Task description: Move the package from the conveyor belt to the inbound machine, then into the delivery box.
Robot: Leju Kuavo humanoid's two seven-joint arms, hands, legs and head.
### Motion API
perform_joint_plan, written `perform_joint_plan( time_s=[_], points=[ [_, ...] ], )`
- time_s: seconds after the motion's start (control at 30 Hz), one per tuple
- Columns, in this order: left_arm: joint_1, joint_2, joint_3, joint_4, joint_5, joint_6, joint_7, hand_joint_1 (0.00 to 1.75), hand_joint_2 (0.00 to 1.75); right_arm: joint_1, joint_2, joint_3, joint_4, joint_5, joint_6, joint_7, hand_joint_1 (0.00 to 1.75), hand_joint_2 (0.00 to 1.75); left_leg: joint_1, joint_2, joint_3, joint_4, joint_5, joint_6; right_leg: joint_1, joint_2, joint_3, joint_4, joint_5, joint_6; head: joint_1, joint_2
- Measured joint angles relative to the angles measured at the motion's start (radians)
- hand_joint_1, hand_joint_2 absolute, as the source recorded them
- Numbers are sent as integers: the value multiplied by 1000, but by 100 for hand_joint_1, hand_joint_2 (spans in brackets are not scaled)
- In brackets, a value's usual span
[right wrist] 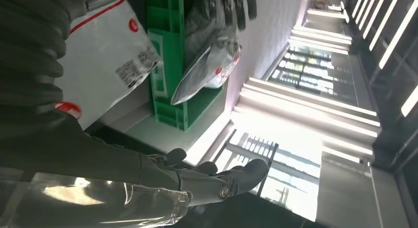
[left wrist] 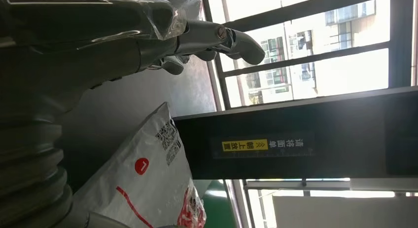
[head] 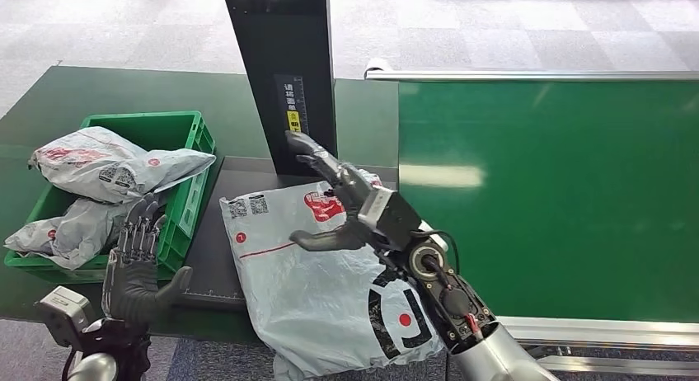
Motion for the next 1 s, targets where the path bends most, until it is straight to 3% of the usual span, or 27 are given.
perform_joint_plan(
  time_s=[0.17, 0.33, 0.47, 0.6, 0.77, 1.0],
  points=[
    [23, 0, -14, -20, -2, -21, -2, 0, 175, 66, -34, -105, -34, 8, -1, -5, 0, 175, 0, 1, 1, 0, 0, 0, 0, 1, -1, 0, 0, 0, -1, 0],
    [85, 6, -69, -64, -95, -126, -15, 0, 175, 222, -84, -267, -117, 2, -136, -4, 0, 175, 0, -3, 1, 0, -1, 0, 0, -2, 0, -1, -2, 1, 0, 0],
    [116, 36, -227, -72, -242, -157, -17, 0, 175, 380, -92, -478, -174, 35, -126, 3, 0, 175, -1, -4, -1, 0, -2, 2, -1, -4, 0, -2, -2, 2, 0, 0],
    [96, 72, -423, -28, -268, -118, -16, 0, 175, 449, -72, -611, -197, 61, -107, 14, 0, 175, -2, -3, -1, 0, -3, 2, -2, -3, 0, -2, -2, 2, -1, 0],
    [85, 106, -528, -8, -254, -106, -13, 0, 175, 474, -58, -673, -211, 72, -105, 18, 0, 175, -1, -3, 0, 0, -3, 2, -1, -3, 0, -2, -2, 2, -1, 0],
    [77, 128, -571, 1, -249, -104, -12, 0, 175, 481, -51, -699, -217, 73, -105, 20, 0, 175, -1, -3, 0, 0, -2, 2, -1, -3, 0, -2, -2, 2, 0, 0]
  ],
)
